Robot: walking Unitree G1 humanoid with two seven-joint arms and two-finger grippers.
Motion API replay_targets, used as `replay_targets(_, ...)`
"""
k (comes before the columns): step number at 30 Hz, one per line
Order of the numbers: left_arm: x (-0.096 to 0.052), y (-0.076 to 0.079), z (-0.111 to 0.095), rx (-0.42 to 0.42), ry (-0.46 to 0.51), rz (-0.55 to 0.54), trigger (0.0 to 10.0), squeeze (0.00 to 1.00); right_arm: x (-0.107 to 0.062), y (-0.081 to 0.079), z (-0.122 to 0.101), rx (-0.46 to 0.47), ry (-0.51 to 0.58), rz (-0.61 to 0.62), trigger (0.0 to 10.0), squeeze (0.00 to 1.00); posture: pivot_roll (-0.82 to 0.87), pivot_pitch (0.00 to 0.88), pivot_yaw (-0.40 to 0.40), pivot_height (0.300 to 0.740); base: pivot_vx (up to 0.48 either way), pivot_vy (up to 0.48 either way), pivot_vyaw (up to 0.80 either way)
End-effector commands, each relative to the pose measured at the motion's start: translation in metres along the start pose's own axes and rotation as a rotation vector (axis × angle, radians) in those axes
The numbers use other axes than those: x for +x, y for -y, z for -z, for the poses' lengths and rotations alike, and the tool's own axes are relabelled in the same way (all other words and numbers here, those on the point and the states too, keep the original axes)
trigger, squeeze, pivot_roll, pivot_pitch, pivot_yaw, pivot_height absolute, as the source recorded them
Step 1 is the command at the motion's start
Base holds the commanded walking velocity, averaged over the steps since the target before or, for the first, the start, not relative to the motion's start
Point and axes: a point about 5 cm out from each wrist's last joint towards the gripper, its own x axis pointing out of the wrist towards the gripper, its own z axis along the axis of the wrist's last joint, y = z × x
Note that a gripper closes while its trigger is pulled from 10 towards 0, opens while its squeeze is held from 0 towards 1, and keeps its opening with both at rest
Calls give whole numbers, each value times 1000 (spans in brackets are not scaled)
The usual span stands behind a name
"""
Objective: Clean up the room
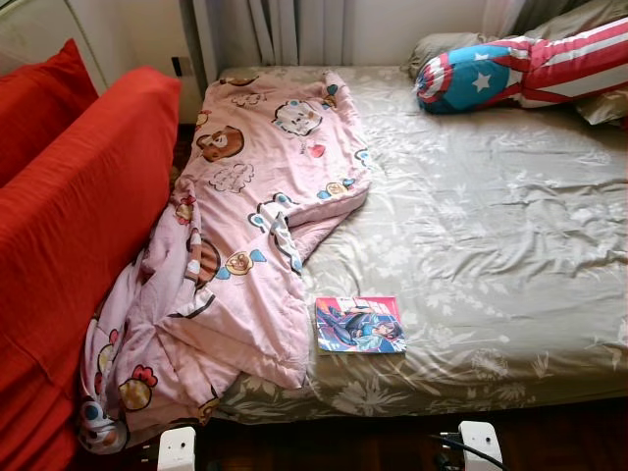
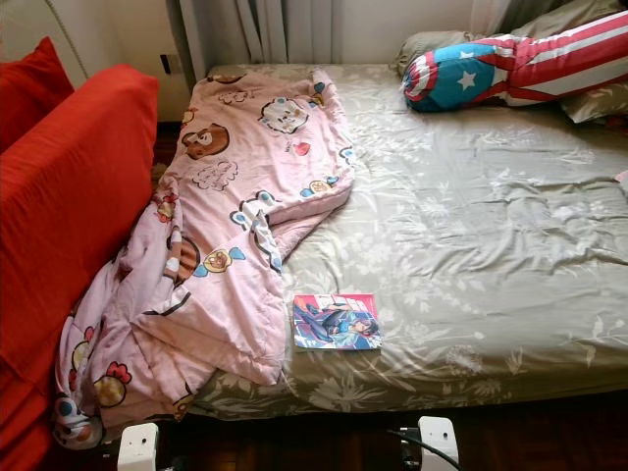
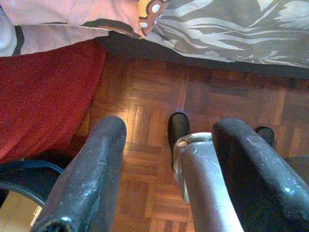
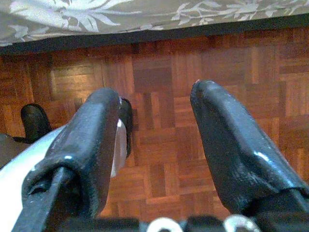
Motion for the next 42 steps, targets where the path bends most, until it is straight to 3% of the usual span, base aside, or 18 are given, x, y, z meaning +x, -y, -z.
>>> replay_targets(1,-2,-1,9,4,-31,-1,10000,0,-1,1,3,2,-7,1,10000,0,-89,152,-27,740,0,0,0)
replay_targets(11,-3,-2,9,7,-31,-3,10000,0,0,-1,1,-17,-8,-9,10000,0,-90,154,-27,740,0,0,0)
replay_targets(14,-3,-2,9,6,-30,-2,10000,0,2,-14,1,-32,-9,-24,10000,0,-89,152,-29,740,0,0,317)
replay_targets(26,-2,1,9,4,-29,0,10000,0,3,-26,-1,-30,-5,-35,10000,0,-93,148,-29,740,0,0,147)
replay_targets(42,-3,2,10,8,-29,6,10000,0,2,-24,2,-43,-8,-47,10000,0,-94,138,-28,740,15,0,291)
